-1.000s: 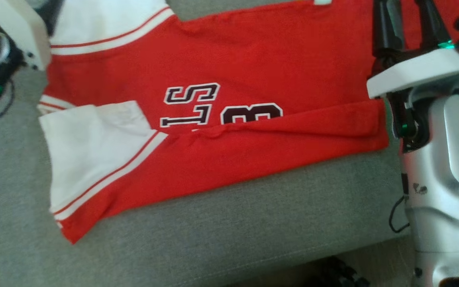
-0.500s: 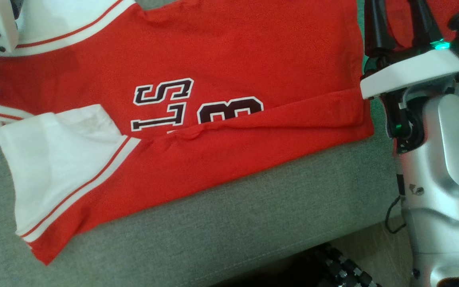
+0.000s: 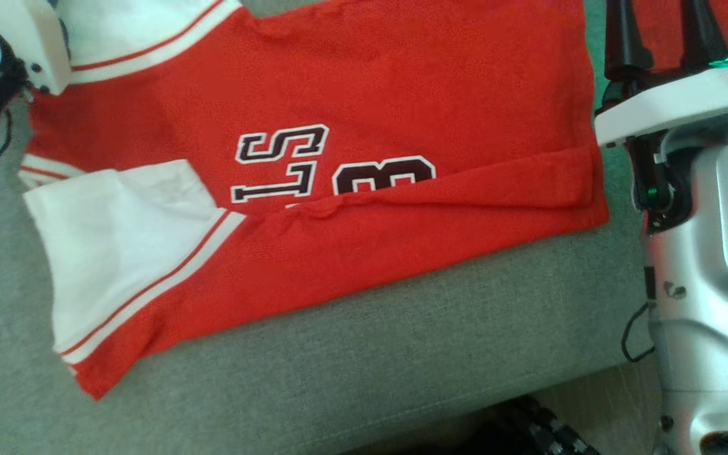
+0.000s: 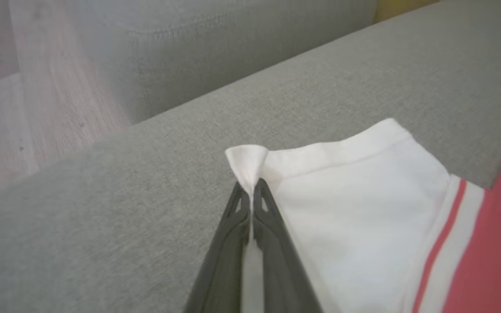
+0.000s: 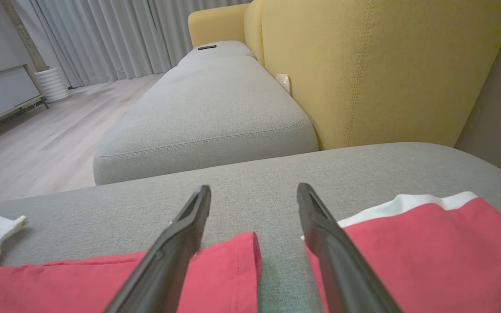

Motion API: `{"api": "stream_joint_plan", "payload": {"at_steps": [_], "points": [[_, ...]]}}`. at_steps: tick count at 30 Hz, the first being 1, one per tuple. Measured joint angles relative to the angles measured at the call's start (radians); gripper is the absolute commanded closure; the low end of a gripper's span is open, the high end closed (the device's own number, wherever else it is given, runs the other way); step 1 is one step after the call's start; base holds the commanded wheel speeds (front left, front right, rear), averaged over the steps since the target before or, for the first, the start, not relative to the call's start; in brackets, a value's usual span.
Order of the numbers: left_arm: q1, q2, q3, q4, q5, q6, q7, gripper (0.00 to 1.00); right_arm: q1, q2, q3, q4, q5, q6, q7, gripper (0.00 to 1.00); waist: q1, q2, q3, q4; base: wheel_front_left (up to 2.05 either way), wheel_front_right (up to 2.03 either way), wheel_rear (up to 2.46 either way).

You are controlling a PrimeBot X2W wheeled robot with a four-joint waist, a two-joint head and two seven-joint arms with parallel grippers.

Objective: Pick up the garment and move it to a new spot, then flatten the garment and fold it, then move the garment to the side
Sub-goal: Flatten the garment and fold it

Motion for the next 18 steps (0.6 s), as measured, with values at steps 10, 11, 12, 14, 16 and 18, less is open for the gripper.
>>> {"api": "stream_joint_plan", "payload": {"at_steps": [10, 11, 12, 14, 16, 18], "points": [[0.028, -0.069, -0.072, -0.038, -0.016, 0.0, -0.195, 1.0, 0.0, -0.066, -0.043, 0.067, -0.052, 0.0, 0.098, 0.0, -0.0001, 0.0, -0.102, 0.114, 0.0, 0.0, 0.0], [0.036, -0.073, -0.078, -0.049, -0.016, 0.0, -0.207, 1.0, 0.0, -0.086, -0.042, 0.082, -0.054, 0.0, 0.116, 0.0, -0.0001, 0.0001, -0.11, 0.13, 0.0, 0.0, 0.0], [0.042, -0.076, -0.084, -0.06, -0.016, 0.0, -0.215, 1.0, 0.0, -0.104, -0.04, 0.098, -0.054, 0.0, 0.13, 0.0, -0.0001, 0.0, -0.118, 0.146, 0.0, 0.0, 0.0], [0.054, -0.079, -0.104, -0.089, -0.016, 0.0, -0.227, 1.0, -0.001, -0.139, -0.033, 0.133, -0.054, 0.0, 0.157, 0.0, -0.0001, 0.0001, -0.131, 0.178, 0.0, 0.0, 0.0], [0.066, -0.081, -0.111, -0.12, -0.016, 0.0, -0.238, 1.0, -0.007, -0.17, -0.021, 0.176, -0.054, 0.0, 0.185, 0.0, -0.0001, 0.0, -0.141, 0.208, 0.0, 0.0, 0.0], [0.075, -0.082, -0.124, -0.154, -0.012, 0.0, -0.244, 1.0, -0.026, -0.194, -0.014, 0.221, -0.048, 0.0, 0.214, 0.0, -0.0001, 0.0001, -0.146, 0.236, 0.0, 0.0, 0.0]]}}
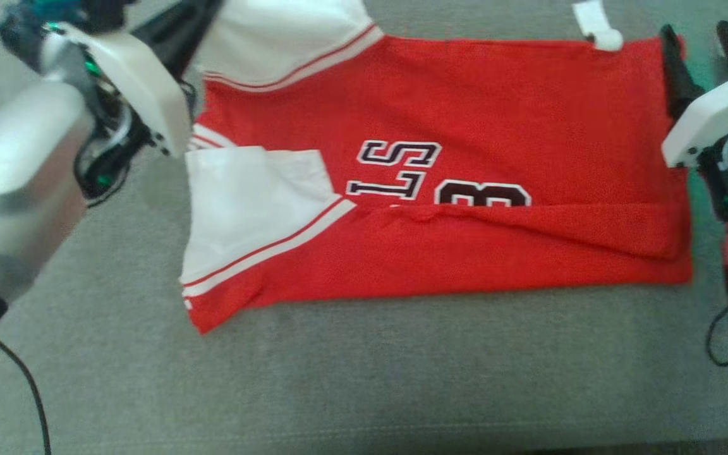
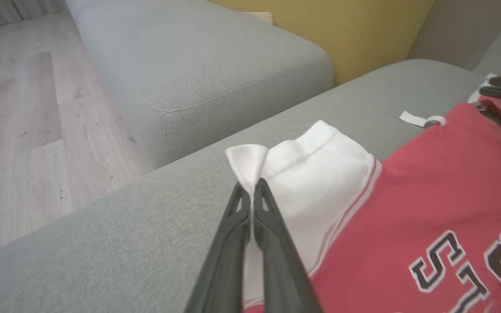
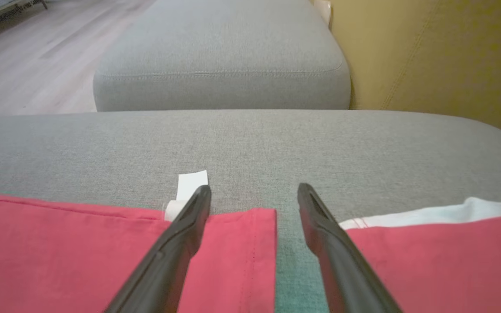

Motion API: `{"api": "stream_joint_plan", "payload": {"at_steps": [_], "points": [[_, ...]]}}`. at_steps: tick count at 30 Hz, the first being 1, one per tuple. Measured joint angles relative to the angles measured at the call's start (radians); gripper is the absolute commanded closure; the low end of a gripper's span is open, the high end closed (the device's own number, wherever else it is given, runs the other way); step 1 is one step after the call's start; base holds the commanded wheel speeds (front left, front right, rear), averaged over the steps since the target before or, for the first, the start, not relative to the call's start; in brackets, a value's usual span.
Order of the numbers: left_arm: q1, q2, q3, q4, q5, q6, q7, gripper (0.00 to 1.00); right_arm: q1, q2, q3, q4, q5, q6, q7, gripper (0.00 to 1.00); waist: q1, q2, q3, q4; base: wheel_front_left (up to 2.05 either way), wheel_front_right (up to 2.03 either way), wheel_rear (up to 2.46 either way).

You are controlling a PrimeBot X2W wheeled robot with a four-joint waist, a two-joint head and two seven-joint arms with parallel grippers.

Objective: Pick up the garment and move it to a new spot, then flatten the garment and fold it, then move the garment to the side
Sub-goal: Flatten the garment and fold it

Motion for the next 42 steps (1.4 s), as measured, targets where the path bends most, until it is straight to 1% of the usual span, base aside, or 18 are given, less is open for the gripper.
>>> {"api": "stream_joint_plan", "payload": {"at_steps": [5, 10, 15, 18, 19, 20, 22, 26, 31, 32, 35, 39, 40, 42], "points": [[0.016, 0.0, -0.021, -0.074, 0.024, 0.0, -0.002, 1.0, -0.061, -0.067, 0.032, 0.101, 0.004, 0.0, 0.047, 0.0, 0.0, 0.0, 0.009, 0.05, 0.0, 0.0, 0.0], [0.017, 0.0, -0.032, -0.1, 0.028, 0.0, -0.003, 1.0, -0.109, -0.112, 0.078, 0.191, -0.002, 0.0, 0.082, 0.0, 0.0, 0.0, 0.037, 0.07, 0.0, 0.0, 0.0], [0.016, 0.0, -0.037, -0.099, 0.034, 0.0, -0.009, 1.0, -0.153, -0.126, 0.117, 0.257, 0.003, 0.0, 0.12, 0.0, 0.0, 0.0, 0.05, 0.072, 0.0, 0.0, 0.0], [0.016, 0.0, -0.037, -0.086, 0.034, 0.0, -0.011, 1.0, -0.186, -0.13, 0.149, 0.283, 0.03, 0.0, 0.16, 0.0, 0.0, 0.0, 0.052, 0.068, 0.0, 0.0, 0.0], [0.016, 0.0, -0.035, -0.078, 0.034, 0.0, -0.012, 1.0, -0.192, -0.13, 0.164, 0.283, 0.045, 0.0, 0.162, 0.9, 0.0, 0.0, 0.051, 0.066, 0.0, 0.0, 0.0], [0.016, 0.0, -0.03, -0.07, 0.031, 0.001, -0.016, 1.0, -0.195, -0.13, 0.174, 0.284, 0.062, 0.0, 0.162, 1.0, 0.0, 0.0, 0.051, 0.063, 0.0, 0.0, 0.0], [0.015, -0.001, -0.008, -0.052, 0.03, 0.005, -0.022, 1.0, -0.196, -0.125, 0.191, 0.282, 0.098, 0.0, 0.151, 1.0, 0.0, 0.0, 0.05, 0.058, 0.0, 0.0, 0.0], [0.013, 0.0, 0.024, -0.017, 0.021, 0.013, -0.026, 1.0, -0.204, -0.125, 0.217, 0.276, 0.134, 0.0, 0.098, 1.0, 0.0, 0.0, 0.048, 0.05, 0.0, 0.0, 0.0], [-0.01, 0.005, 0.069, 0.025, 0.024, 0.017, -0.033, 1.0, -0.288, -0.123, 0.229, 0.254, 0.181, 0.0, 0.017, 1.0, 0.0, 0.0, 0.057, 0.04, 0.0, 0.0, 0.0], [-0.01, 0.005, 0.069, 0.025, 0.024, 0.017, -0.033, 1.0, -0.288, -0.123, 0.229, 0.254, 0.181, 0.0, 0.017, 1.0, 0.0, 0.0, 0.057, 0.04, 0.0, 0.0, 0.0], [-0.048, 0.006, 0.103, 0.045, 0.043, 0.017, -0.035, 1.0, -0.342, -0.114, 0.241, 0.242, 0.201, 0.0, -0.027, 1.0, 0.0001, -0.0001, 0.068, 0.035, 0.0, 0.0, 0.0], [-0.08, 0.005, 0.178, 0.044, 0.095, 0.016, -0.035, 1.0, -0.386, -0.109, 0.244, 0.239, 0.215, 0.0, -0.096, 1.0, 0.0001, 0.0, 0.085, 0.031, 0.0, 0.0, 0.0], [-0.094, 0.003, 0.231, 0.039, 0.131, 0.016, -0.035, 1.0, -0.412, -0.11, 0.258, 0.237, 0.21, 0.0, -0.148, 1.0, 0.0001, -0.0001, 0.095, 0.029, 0.0, 0.0, 0.0], [-0.108, 0.003, 0.285, 0.027, 0.179, 0.016, -0.035, 1.0, -0.445, -0.109, 0.26, 0.239, 0.202, 0.0, -0.198, 1.0, 0.0001, -0.0001, 0.104, 0.028, 0.0, 0.0, 0.0]]}}
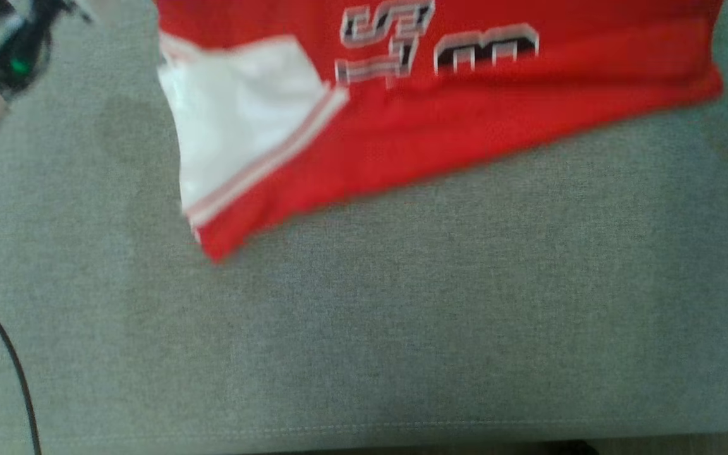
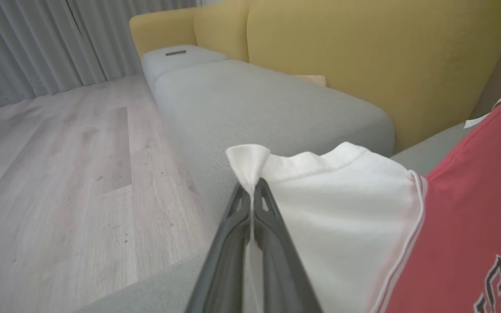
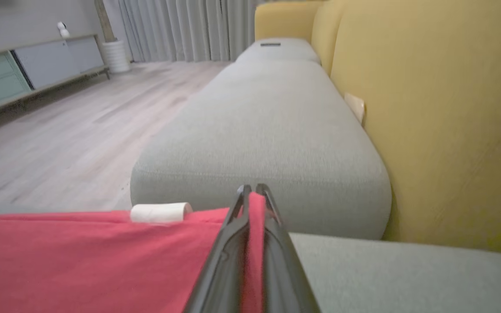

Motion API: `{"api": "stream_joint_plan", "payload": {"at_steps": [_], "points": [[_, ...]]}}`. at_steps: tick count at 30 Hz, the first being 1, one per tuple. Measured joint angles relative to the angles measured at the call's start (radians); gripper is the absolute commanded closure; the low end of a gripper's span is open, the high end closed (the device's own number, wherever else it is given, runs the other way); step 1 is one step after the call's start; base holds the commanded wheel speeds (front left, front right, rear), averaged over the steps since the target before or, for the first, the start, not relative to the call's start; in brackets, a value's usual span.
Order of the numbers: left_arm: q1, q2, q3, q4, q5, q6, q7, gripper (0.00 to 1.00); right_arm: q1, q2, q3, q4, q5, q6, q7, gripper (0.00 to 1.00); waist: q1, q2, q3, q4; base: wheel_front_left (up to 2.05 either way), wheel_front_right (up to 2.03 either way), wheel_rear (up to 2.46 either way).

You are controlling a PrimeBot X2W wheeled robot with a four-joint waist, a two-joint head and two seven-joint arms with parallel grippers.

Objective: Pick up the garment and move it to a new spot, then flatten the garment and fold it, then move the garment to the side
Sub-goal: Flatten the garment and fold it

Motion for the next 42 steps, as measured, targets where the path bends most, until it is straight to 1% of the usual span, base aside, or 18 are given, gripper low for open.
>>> {"api": "stream_joint_plan", "payload": {"at_steps": [3, 7, 10, 12, 15, 18, 21, 25, 29, 33, 36, 42], "points": [[-0.005, -0.012, 0.075, -0.017, 0.06, -0.004, 0.0, 1.0, -0.046, 0.0, -0.009, 0.02, -0.016, 0.0, -0.065, 1.0, 0.0001, 0.0, 0.009, 0.002, 0.0, 0.0, 0.0], [0.011, -0.042, 0.125, -0.019, 0.114, -0.008, 0.0, 1.0, -0.057, 0.002, -0.005, 0.073, -0.016, 0.0, -0.084, 1.0, 0.0, 0.0, 0.007, 0.013, 0.0, 0.0, 0.0], [0.057, -0.053, 0.137, -0.034, 0.146, -0.008, -0.007, 1.0, -0.05, -0.001, 0.027, 0.097, -0.011, 0.0, -0.084, 1.0, 0.0, 0.0, -0.004, 0.022, 0.0, 0.0, 0.0], [0.103, -0.054, 0.148, -0.052, 0.16, -0.009, -0.007, 1.0, -0.042, -0.008, 0.045, 0.096, 0.017, 0.0, -0.078, 1.0, 0.0, 0.0, -0.015, 0.027, 0.0, 0.0, 0.0], [0.168, -0.046, 0.144, -0.1, 0.163, -0.009, -0.007, 1.0, -0.011, -0.034, 0.101, 0.095, 0.059, 0.0, -0.047, 1.0, 0.0, 0.0, -0.032, 0.035, 0.0, 0.0, 0.0], [0.223, -0.026, 0.111, -0.163, 0.163, -0.012, -0.007, 1.0, 0.039, -0.075, 0.174, 0.09, 0.096, 0.0, 0.003, 1.0, -0.0001, 0.0001, -0.053, 0.044, 0.0, 0.0, 0.0], [0.27, 0.006, 0.062, -0.216, 0.16, -0.016, -0.007, 1.0, 0.086, -0.132, 0.254, 0.068, 0.132, 0.0, 0.042, 1.0, -0.0001, 0.0001, -0.07, 0.06, 0.0, 0.0, 0.0], [0.326, 0.05, -0.017, -0.266, 0.16, -0.016, -0.007, 1.0, 0.124, -0.226, 0.383, 0.023, 0.134, 0.0, 0.056, 1.0, -0.0001, 0.0001, -0.092, 0.083, 0.0, 0.0, 0.0], [0.362, 0.091, -0.098, -0.307, 0.132, -0.016, -0.007, 1.0, 0.152, -0.287, 0.451, 0.005, 0.162, 0.0, 0.065, 1.0, -0.0001, 0.0001, -0.112, 0.101, 0.0, 0.0, 0.0], [0.372, 0.121, -0.191, -0.338, 0.092, -0.016, 0.008, 1.0, 0.164, -0.326, 0.523, -0.013, 0.181, 0.0, 0.082, 1.0, -0.0001, 0.0001, -0.125, 0.109, 0.0, 0.0, 0.0], [0.372, 0.129, -0.252, -0.346, 0.071, -0.016, 0.02, 1.0, 0.172, -0.348, 0.568, -0.026, 0.208, 0.0, 0.104, 1.0, -0.0001, 0.0001, -0.128, 0.11, 0.0, 0.0, 0.0], [0.37, 0.121, -0.297, -0.308, 0.054, -0.016, 0.019, 1.0, 0.171, -0.385, 0.629, -0.047, 0.243, 0.0, 0.114, 1.0, -0.0001, 0.0001, -0.123, 0.101, 0.0, 0.0, 0.0]]}}
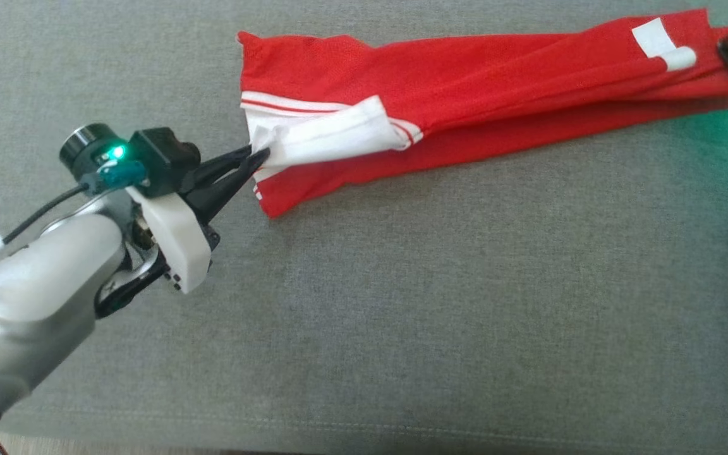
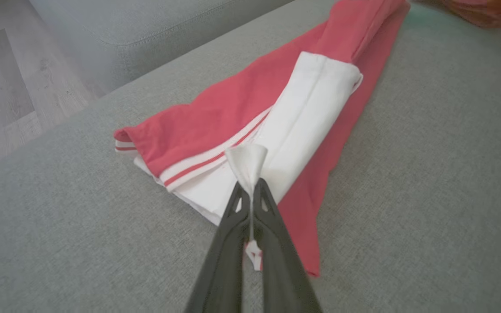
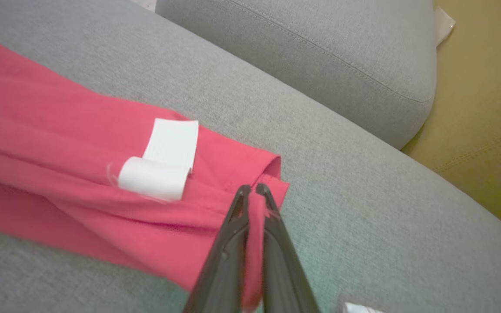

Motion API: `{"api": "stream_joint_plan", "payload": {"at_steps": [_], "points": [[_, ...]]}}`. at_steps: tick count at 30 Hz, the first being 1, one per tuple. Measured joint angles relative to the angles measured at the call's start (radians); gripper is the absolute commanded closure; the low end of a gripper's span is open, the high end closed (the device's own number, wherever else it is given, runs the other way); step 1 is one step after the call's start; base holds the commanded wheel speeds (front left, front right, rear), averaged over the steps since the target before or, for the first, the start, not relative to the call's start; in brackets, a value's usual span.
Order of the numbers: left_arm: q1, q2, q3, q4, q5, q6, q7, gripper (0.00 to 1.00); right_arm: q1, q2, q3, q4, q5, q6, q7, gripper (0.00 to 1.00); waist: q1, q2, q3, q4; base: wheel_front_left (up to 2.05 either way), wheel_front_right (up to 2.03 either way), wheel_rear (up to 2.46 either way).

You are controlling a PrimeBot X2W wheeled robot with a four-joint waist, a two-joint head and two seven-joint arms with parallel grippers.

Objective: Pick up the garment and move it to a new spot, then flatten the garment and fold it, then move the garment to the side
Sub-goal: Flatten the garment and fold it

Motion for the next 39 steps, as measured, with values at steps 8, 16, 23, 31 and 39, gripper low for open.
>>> {"api": "stream_joint_plan", "payload": {"at_steps": [8, 16, 23, 31, 39], "points": [[0.0, -0.037, -0.028, 0.07, 0.004, 0.0, -0.009, 1.0, -0.001, -0.025, 0.089, -0.027, 0.038, 0.0, 0.023, 1.0, 0.0, 0.0, 0.0, -0.019, 0.0, 0.0, 0.0], [0.009, -0.054, -0.034, 0.114, -0.002, 0.0, -0.01, 0.0, 0.0, -0.036, 0.146, -0.039, 0.122, 0.0, 0.085, 0.0, 0.0, 0.0, -0.03, -0.043, 0.0, 0.0, 0.0], [0.054, -0.056, 0.012, 0.158, -0.068, 0.004, -0.018, 0.0, -0.002, -0.031, 0.099, -0.011, 0.183, 0.0, 0.071, 0.0, 0.0, 0.0, -0.08, -0.07, 0.0, 0.0, 0.0], [0.143, -0.098, 0.378, 0.055, -0.091, 0.109, -0.019, 0.0, -0.001, 0.085, -0.065, 0.012, 0.23, 0.0, -0.153, 0.0, 0.0, 0.0, -0.146, -0.095, 0.0, 0.0, 0.0], [0.444, -0.25, 0.82, -0.105, 0.056, 0.15, -0.019, 0.0, 0.102, 0.242, -0.263, 0.022, 0.211, 0.0, -0.354, 0.0, 0.0, 0.0, -0.202, -0.108, 0.0, 0.0, 0.0]]}}
